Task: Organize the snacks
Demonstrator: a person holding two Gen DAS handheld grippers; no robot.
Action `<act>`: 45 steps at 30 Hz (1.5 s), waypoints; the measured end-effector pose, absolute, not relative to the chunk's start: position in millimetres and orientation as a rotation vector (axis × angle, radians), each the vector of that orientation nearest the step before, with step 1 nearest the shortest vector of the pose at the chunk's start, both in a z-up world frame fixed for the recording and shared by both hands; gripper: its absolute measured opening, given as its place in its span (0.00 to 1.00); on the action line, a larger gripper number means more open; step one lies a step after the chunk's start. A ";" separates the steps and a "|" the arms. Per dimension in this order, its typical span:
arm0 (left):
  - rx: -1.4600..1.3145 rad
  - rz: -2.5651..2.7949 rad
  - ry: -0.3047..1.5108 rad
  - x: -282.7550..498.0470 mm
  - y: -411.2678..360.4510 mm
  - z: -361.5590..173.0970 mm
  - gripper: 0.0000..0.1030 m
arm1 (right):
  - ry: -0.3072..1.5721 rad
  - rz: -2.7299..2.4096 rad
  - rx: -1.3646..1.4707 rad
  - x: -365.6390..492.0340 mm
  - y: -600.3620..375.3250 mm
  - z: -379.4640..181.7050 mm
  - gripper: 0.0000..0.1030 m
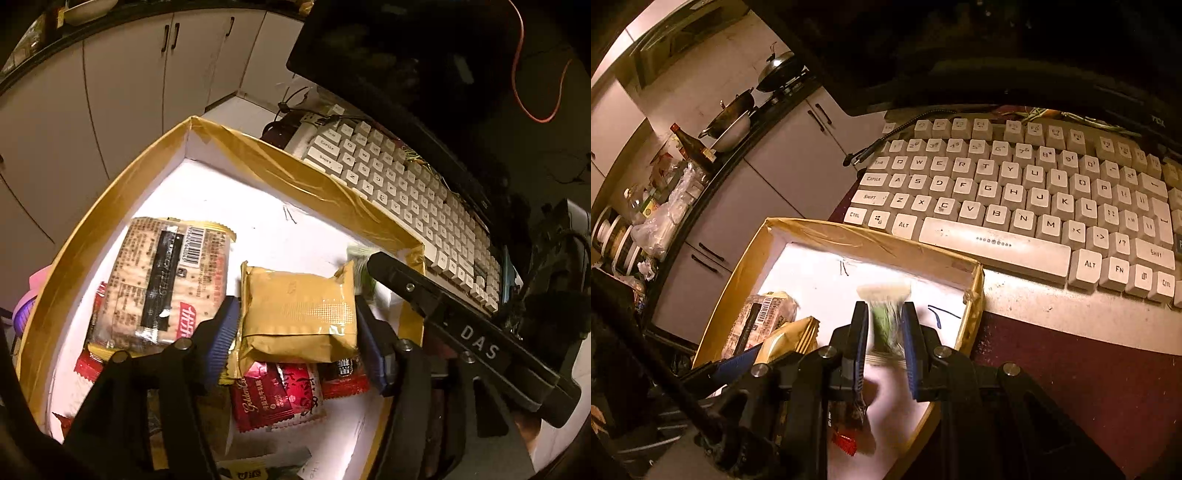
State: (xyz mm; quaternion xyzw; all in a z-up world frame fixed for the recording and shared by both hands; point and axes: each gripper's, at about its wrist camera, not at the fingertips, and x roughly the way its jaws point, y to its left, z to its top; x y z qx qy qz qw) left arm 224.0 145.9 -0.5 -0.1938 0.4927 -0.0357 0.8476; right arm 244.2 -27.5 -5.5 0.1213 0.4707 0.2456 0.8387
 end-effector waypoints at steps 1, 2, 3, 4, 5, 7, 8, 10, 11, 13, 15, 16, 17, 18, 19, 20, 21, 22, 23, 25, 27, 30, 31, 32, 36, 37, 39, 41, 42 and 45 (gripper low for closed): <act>-0.406 -0.074 1.040 223.5 146.3 -0.8 0.64 | 0.994 0.526 0.266 243.4 -28.6 -5.3 0.27; -0.404 -0.070 1.042 222.2 146.7 -0.8 0.65 | 0.990 0.534 0.270 241.9 -29.8 -4.2 0.28; -0.404 -0.061 1.042 220.2 147.0 0.0 0.66 | 0.984 0.541 0.276 239.9 -31.5 -2.4 0.28; -0.402 -0.055 1.033 216.4 147.1 2.1 0.66 | 0.981 0.541 0.281 238.2 -34.1 -1.5 0.29; -0.395 -0.057 1.007 209.3 146.6 6.2 0.69 | 0.972 0.540 0.292 233.9 -38.3 1.2 0.32; -0.379 -0.065 0.963 195.6 143.5 13.4 0.79 | 0.944 0.535 0.319 216.6 -50.6 9.4 0.39; -0.372 -0.071 0.923 183.6 141.3 17.7 0.84 | 0.923 0.529 0.335 205.9 -57.9 12.9 0.41; -0.357 -0.068 0.891 165.8 138.1 22.5 0.84 | 0.877 0.535 0.362 185.2 -69.8 20.4 0.47; -0.350 -0.064 0.869 151.5 136.5 26.1 0.84 | 0.851 0.530 0.383 168.1 -80.1 24.9 0.50; -0.349 -0.044 0.798 118.9 133.5 37.1 0.85 | 0.814 0.554 0.405 141.3 -91.5 27.8 0.55; -0.330 -0.007 0.714 85.5 127.6 47.4 0.88 | 0.785 0.583 0.419 111.7 -101.3 26.6 0.56; -0.306 0.003 0.671 69.5 123.2 49.9 0.88 | 0.768 0.598 0.417 95.2 -105.8 25.5 0.56; -0.257 0.019 0.646 51.9 116.8 49.8 0.89 | 0.757 0.614 0.408 83.0 -107.6 24.2 0.58; -0.229 0.033 0.652 45.1 113.6 48.7 0.89 | 0.754 0.629 0.403 74.0 -108.9 21.8 0.60; -0.195 0.054 0.668 35.2 110.2 45.9 0.89 | 0.756 0.643 0.400 65.9 -109.8 19.1 0.61; -0.178 0.070 0.674 27.4 109.6 43.4 0.89 | 0.769 0.662 0.391 55.1 -110.2 14.3 0.61; -0.167 0.091 0.675 22.0 109.4 41.6 0.89 | 0.776 0.674 0.384 49.4 -110.9 11.6 0.62; -0.157 0.120 0.682 16.8 108.9 38.8 0.89 | 0.784 0.687 0.374 43.9 -111.2 9.3 0.63; -0.157 0.138 0.698 12.9 109.3 35.3 0.89 | 0.793 0.695 0.368 39.7 -110.0 7.6 0.64; -0.159 0.152 0.714 8.3 108.8 30.6 0.89 | 0.805 0.721 0.362 33.4 -107.1 6.3 0.65; -0.154 0.189 0.716 6.1 109.7 30.1 0.89 | 0.796 0.733 0.354 32.0 -103.5 7.3 0.66; -0.156 0.198 0.739 5.5 110.8 29.4 0.89 | 0.773 0.726 0.330 27.3 -97.0 9.2 0.67; -0.160 0.191 0.746 4.7 111.5 29.4 0.89 | 0.775 0.726 0.327 26.4 -95.4 8.3 0.67; -0.161 0.185 0.751 4.4 112.1 29.0 0.89 | 0.781 0.729 0.327 26.3 -93.3 8.0 0.68; -0.149 0.186 0.768 1.5 113.2 27.0 0.89 | 0.778 0.708 0.288 21.5 -85.4 9.5 0.69; -0.149 0.189 0.770 1.4 113.3 26.4 0.89 | 0.771 0.697 0.267 18.8 -82.5 10.8 0.69; -0.142 0.196 0.773 0.3 114.1 26.0 0.89 | 0.761 0.684 0.247 15.1 -82.0 11.5 0.69; -0.142 0.196 0.772 -1.4 115.7 26.4 0.89 | 0.762 0.686 0.242 13.8 -79.5 12.4 0.69; -0.141 0.197 0.774 -1.9 116.6 26.8 0.89 | 0.765 0.683 0.238 13.8 -78.3 12.3 0.69; -0.137 0.200 0.768 -3.1 117.4 28.2 0.89 | 0.767 0.683 0.225 12.8 -74.6 12.7 0.69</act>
